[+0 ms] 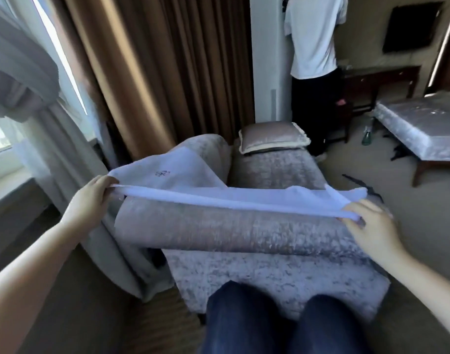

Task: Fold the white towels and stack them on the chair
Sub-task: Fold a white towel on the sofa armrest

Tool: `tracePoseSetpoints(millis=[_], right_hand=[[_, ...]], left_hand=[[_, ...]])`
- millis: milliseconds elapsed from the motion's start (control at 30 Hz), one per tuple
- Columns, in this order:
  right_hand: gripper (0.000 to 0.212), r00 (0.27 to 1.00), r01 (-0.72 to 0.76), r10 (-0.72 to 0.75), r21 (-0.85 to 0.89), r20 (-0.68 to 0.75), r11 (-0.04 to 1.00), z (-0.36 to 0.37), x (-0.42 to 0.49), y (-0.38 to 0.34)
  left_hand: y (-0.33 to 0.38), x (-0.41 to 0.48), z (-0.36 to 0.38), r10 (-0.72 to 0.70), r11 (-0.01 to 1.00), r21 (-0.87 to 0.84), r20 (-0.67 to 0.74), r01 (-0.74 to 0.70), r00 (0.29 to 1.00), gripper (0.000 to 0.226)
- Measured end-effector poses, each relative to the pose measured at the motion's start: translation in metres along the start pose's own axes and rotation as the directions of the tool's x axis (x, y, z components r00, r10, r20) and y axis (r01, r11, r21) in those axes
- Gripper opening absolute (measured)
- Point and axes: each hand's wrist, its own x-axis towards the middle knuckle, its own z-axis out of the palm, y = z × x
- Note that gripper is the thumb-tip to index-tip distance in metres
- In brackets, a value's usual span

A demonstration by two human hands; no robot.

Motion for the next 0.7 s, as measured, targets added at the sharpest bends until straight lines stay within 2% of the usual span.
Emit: tracePoseSetpoints(millis=[33, 100, 133, 167, 200, 300, 333, 433, 533, 600, 700], right_hand=[[0.036, 1.0, 0.003, -0.003, -0.011, 0.026, 1.0, 0.004, -0.014, -0.002], [0.019, 0.998, -0.014, 0.014, -0.009, 0.06, 1.0, 0.007, -0.032, -0.009], [0.024, 0.999, -0.018, 0.018, 0.004, 0.036, 1.0, 0.008, -0.038, -0.012], [0.039, 1.0, -0.007, 0.007, 0.011, -0.006, 1.0, 0.009, -0.043, -0.012], [0.042, 0.999, -0.004, 0.005, 0.003, -0.037, 1.0, 0.009, -0.047, -0.013], [0.019, 0.994, -0.07, 0.064, -0.067, -0.083, 0.995, 0.014, -0.065, -0.009], [0.017, 0.992, -0.094, 0.086, -0.089, -0.089, 0.992, 0.016, -0.071, -0.008], [0.03, 0.986, -0.1, 0.081, -0.129, -0.148, 0.987, 0.019, -0.084, -0.01], [0.016, 0.966, -0.195, 0.16, -0.165, -0.2, 0.967, 0.017, -0.104, -0.022], [0.024, 0.956, -0.271, 0.247, -0.155, -0.159, 0.95, 0.022, -0.114, -0.022], [0.035, 0.976, -0.219, 0.22, -0.061, -0.002, 0.974, 0.026, -0.116, -0.001]], left_hand=[[-0.008, -0.017, 0.005, 0.006, 1.0, 0.005, 0.03, -0.006, 1.0, 0.018], [-0.015, -0.048, 0.018, 0.009, 1.0, -0.003, 0.089, -0.009, 0.996, 0.017], [-0.014, -0.06, 0.026, -0.006, 1.0, -0.007, 0.108, 0.007, 0.994, 0.017], [-0.012, -0.07, 0.034, -0.029, 0.999, -0.013, 0.115, 0.031, 0.993, 0.018], [-0.008, -0.077, 0.042, -0.06, 0.998, -0.017, 0.11, 0.062, 0.992, 0.019], [0.003, -0.087, 0.059, -0.148, 0.989, -0.001, 0.08, 0.148, 0.986, 0.022], [0.006, -0.088, 0.063, -0.146, 0.989, 0.027, 0.066, 0.144, 0.987, 0.022], [0.019, -0.097, 0.076, -0.089, 0.983, 0.166, 0.037, 0.081, 0.995, 0.024], [0.048, -0.109, 0.096, -0.02, 0.967, 0.254, 0.039, 0.01, 0.999, 0.048], [0.067, -0.114, 0.109, 0.012, 0.954, 0.299, 0.002, -0.012, 1.0, 0.05], [0.088, -0.117, 0.131, 0.065, 0.924, 0.381, -0.049, -0.041, 0.997, 0.053]])
